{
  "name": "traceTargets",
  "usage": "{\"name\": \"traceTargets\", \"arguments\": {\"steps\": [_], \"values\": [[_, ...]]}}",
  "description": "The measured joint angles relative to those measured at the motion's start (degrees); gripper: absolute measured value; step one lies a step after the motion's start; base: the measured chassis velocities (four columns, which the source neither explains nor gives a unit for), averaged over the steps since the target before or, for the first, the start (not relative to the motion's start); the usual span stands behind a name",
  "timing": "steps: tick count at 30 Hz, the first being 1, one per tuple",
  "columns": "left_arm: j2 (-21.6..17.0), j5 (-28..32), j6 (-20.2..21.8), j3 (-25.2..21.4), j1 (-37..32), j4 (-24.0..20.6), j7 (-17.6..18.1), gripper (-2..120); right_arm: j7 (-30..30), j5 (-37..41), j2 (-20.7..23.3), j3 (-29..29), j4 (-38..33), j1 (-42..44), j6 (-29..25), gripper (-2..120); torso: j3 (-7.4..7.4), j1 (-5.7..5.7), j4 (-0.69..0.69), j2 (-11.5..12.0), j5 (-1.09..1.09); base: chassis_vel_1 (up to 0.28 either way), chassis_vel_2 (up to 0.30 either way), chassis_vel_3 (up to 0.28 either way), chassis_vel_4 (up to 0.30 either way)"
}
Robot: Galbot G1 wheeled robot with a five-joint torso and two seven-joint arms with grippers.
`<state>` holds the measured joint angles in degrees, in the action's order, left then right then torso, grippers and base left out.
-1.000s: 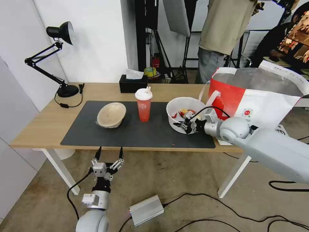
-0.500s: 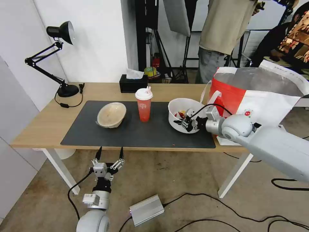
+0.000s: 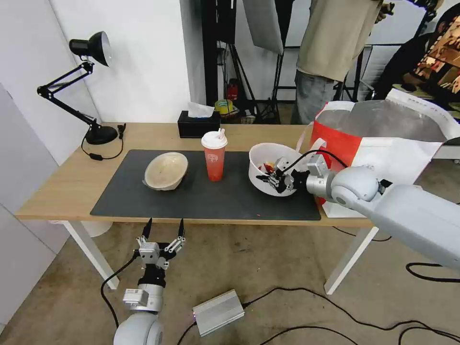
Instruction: Pick up the trash from the table and place it into the takeout bag.
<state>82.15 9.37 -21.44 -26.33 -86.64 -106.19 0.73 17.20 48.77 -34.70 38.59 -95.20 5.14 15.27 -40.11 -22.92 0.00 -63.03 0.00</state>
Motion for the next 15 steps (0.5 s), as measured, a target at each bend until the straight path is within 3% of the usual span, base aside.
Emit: {"name": "traceTargets", "arguments": {"steps": [15], "values": [[0.33,-0.1,0.04,0.21,0.13,0.34,-0.04,100,-0.03,-1.43,3.2,-0.55,-5.77,-0.49,-0.81,0,0.0,0.0,0.0,0.0,0.0,0.0,0.0,0.0,0.0]]}}
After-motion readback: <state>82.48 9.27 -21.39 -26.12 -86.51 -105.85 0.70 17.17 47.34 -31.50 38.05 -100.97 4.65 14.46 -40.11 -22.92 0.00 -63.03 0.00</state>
